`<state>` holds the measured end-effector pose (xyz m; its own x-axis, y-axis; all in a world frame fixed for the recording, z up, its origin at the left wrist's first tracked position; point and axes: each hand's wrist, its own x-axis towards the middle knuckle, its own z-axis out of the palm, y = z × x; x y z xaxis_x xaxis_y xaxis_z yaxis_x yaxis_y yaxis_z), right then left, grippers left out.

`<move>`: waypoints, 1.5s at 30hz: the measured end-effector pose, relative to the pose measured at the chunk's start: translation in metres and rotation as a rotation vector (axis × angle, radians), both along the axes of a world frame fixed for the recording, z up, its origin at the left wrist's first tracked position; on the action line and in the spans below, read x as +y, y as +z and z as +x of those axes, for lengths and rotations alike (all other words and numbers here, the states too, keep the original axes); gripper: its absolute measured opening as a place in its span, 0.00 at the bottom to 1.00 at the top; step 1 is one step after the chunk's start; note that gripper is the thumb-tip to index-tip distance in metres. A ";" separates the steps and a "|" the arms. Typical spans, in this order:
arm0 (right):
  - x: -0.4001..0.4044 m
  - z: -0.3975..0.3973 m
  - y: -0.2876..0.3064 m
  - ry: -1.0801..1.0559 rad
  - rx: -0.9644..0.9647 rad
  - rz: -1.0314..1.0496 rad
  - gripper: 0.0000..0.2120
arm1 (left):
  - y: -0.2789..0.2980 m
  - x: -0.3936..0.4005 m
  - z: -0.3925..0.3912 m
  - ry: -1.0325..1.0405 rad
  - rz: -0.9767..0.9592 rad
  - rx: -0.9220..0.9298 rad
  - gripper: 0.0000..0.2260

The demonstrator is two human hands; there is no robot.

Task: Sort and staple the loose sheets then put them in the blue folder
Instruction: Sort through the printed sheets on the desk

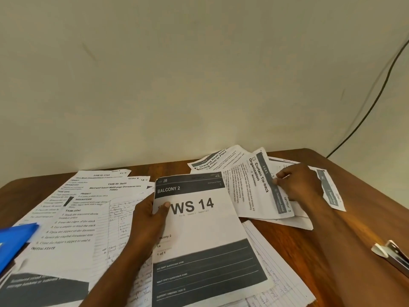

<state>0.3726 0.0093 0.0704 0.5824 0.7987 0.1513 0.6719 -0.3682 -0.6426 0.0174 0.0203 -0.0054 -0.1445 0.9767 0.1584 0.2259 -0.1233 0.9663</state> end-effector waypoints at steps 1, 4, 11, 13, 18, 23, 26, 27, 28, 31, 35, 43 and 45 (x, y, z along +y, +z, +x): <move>-0.001 0.001 0.001 -0.002 -0.020 0.026 0.03 | 0.000 0.000 0.000 -0.002 0.000 -0.004 0.05; -0.005 0.004 0.012 0.011 -0.008 0.216 0.04 | 0.001 -0.001 0.001 -0.002 0.005 -0.013 0.06; -0.019 0.022 0.054 -0.023 0.029 0.621 0.08 | 0.000 -0.001 0.000 0.003 0.005 -0.015 0.04; -0.031 0.029 0.067 -0.046 0.050 0.734 0.10 | -0.001 0.000 0.000 -0.001 0.001 -0.027 0.05; -0.061 0.039 0.092 0.042 0.115 0.794 0.08 | -0.002 0.000 -0.002 -0.018 -0.003 -0.058 0.08; -0.080 0.053 0.106 0.261 0.067 0.590 0.12 | -0.001 -0.001 -0.004 -0.043 -0.021 -0.107 0.07; -0.087 0.060 0.114 0.404 0.024 0.480 0.16 | 0.000 -0.002 -0.003 -0.053 -0.007 -0.105 0.06; -0.089 0.058 0.117 0.439 0.014 0.459 0.15 | 0.001 -0.003 -0.003 -0.050 -0.001 -0.096 0.07; -0.090 0.055 0.119 0.467 0.012 0.447 0.13 | 0.002 -0.003 -0.003 -0.050 0.003 -0.090 0.07; -0.081 0.038 0.117 0.565 0.044 0.369 0.08 | 0.003 -0.005 -0.004 -0.062 0.002 -0.093 0.10; -0.061 0.012 0.101 0.629 0.150 0.218 0.11 | 0.004 -0.008 -0.003 -0.112 0.001 -0.129 0.10; -0.034 0.005 0.065 0.572 0.282 0.085 0.23 | 0.006 -0.009 -0.004 -0.149 -0.033 -0.193 0.13; -0.033 0.016 0.061 0.529 0.239 0.008 0.32 | 0.005 -0.009 -0.004 -0.150 -0.028 -0.199 0.11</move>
<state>0.3889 -0.0242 0.1319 0.1226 0.9898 0.0721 0.5994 -0.0159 -0.8003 0.0138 0.0117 0.0000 -0.0236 0.9932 0.1138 0.0124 -0.1135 0.9935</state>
